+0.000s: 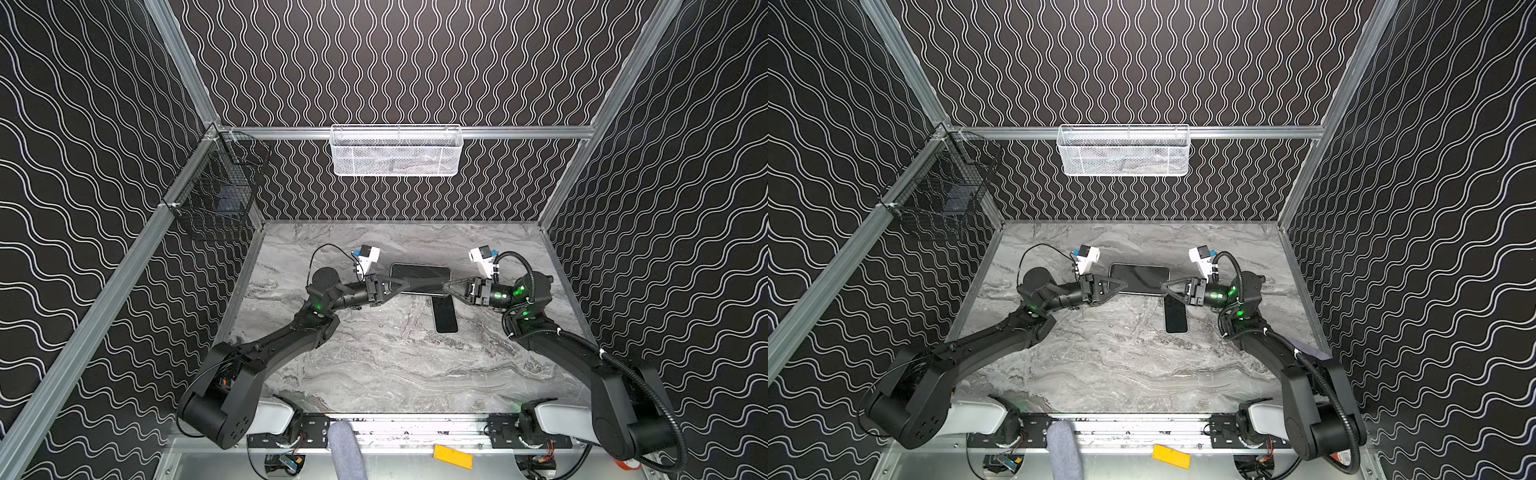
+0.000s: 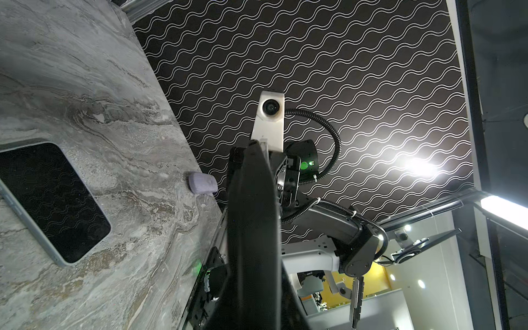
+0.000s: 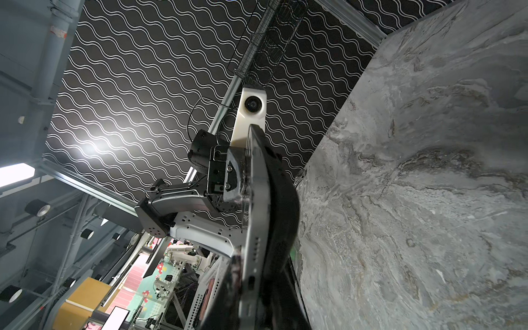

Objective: Put the phone into the phone case

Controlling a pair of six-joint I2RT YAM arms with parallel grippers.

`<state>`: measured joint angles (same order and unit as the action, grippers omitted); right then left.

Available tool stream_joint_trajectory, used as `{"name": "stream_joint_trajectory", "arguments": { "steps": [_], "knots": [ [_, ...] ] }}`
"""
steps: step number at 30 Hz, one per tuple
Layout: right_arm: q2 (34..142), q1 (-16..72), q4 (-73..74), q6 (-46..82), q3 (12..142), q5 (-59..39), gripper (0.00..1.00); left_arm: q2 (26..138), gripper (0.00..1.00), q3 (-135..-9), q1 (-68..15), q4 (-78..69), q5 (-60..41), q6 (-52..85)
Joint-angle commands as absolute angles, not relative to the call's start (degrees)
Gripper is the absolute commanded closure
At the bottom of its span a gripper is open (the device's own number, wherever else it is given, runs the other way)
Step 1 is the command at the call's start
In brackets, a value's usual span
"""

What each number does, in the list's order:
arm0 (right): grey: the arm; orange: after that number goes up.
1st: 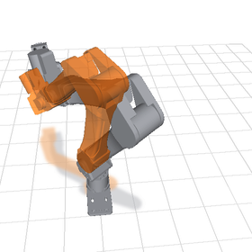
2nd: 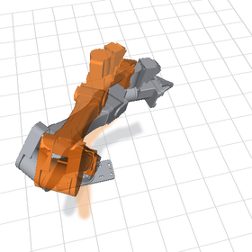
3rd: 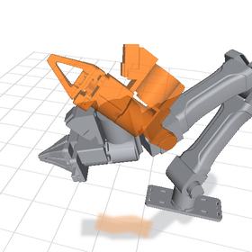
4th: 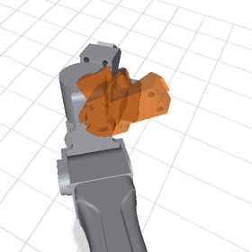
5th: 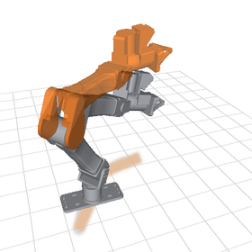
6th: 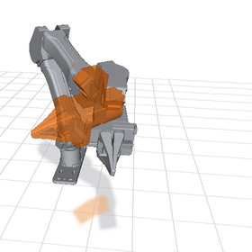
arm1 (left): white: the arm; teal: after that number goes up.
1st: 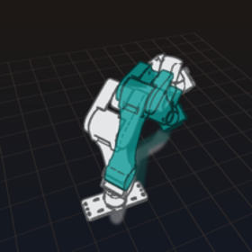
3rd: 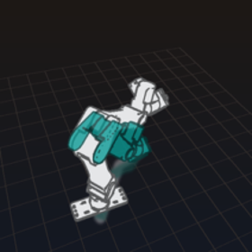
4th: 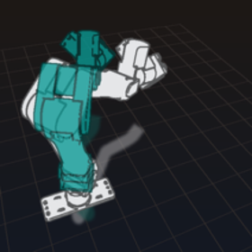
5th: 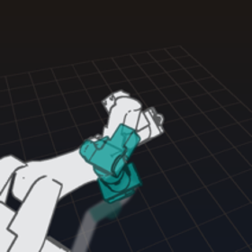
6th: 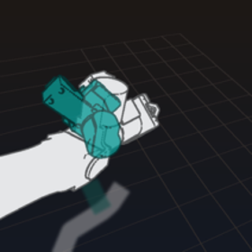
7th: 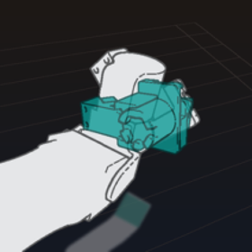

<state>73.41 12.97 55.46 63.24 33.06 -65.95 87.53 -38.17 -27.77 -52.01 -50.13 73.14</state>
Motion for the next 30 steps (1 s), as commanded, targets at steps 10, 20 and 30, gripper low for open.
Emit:
{"name": "stream_joint_trajectory", "arguments": {
  "steps": [10, 20, 30],
  "knots": [
    [70.88, 12.53, 54.89, 56.97, 37.03, -66.18, 0.53, 88.25, 1.00, -38.30, -28.81, -52.20, -53.46, 73.31],
    [78.15, 10.16, 83.67, 77.21, 37.90, -68.31, 0.73, 89.88, 1.00, -36.36, -28.78, -61.87, -54.62, 80.08],
    [77.48, 10.14, 76.45, 73.12, 38.45, -68.29, 0.92, 89.21, 1.00, -38.05, -28.84, -57.09, -55.36, 77.10]
  ]
}}
